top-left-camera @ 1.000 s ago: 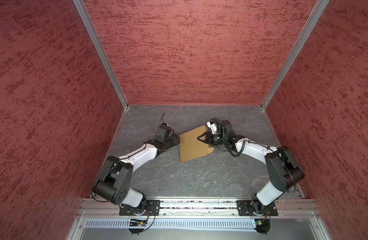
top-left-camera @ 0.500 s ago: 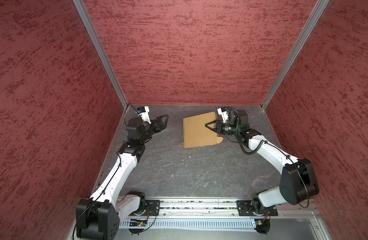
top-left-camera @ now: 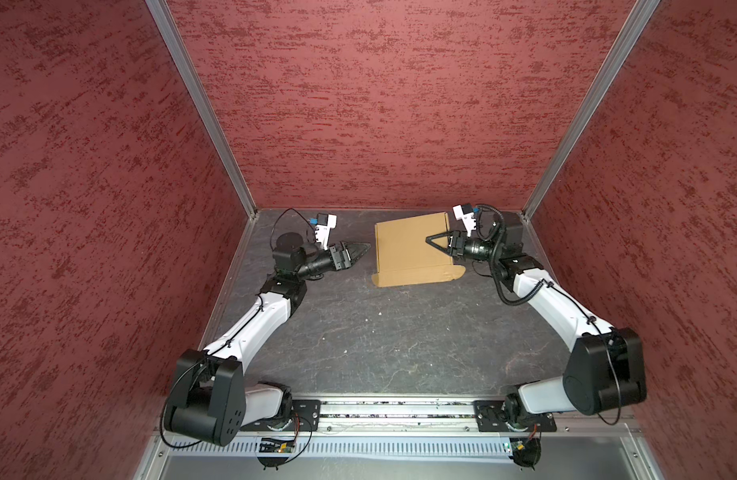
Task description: Fold the paper box
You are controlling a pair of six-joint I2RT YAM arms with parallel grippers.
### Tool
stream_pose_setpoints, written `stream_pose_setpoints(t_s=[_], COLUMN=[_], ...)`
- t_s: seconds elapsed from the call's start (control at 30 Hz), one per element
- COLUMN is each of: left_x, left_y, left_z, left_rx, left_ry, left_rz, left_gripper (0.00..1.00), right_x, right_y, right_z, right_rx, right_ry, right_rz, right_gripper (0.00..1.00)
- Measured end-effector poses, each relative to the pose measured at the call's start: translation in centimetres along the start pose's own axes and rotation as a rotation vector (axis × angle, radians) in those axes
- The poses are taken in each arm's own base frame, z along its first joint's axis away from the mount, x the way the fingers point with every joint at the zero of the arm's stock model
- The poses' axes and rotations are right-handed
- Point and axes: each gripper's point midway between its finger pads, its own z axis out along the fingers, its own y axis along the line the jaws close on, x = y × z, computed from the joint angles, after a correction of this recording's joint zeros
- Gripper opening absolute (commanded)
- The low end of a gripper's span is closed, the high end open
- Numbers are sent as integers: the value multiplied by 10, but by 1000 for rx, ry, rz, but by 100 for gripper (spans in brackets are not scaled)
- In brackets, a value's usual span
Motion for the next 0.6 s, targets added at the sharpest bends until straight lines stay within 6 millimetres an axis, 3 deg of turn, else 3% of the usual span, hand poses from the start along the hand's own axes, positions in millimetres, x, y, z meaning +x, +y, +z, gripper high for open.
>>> stream_pose_setpoints(t_s=[0.43,0.6], left_x=[24,27], left_y=[18,2], left_z=[31,43], left_rx=[70,121], left_ry=[81,96], left_rz=[-48,-23], left_gripper=[95,94], right_x=[-1,-3], right_y=[22,28], right_z=[-3,-4], right_rx=[-90,-114], right_ry=[34,35], right_rz=[-45,-56], right_gripper=[33,33])
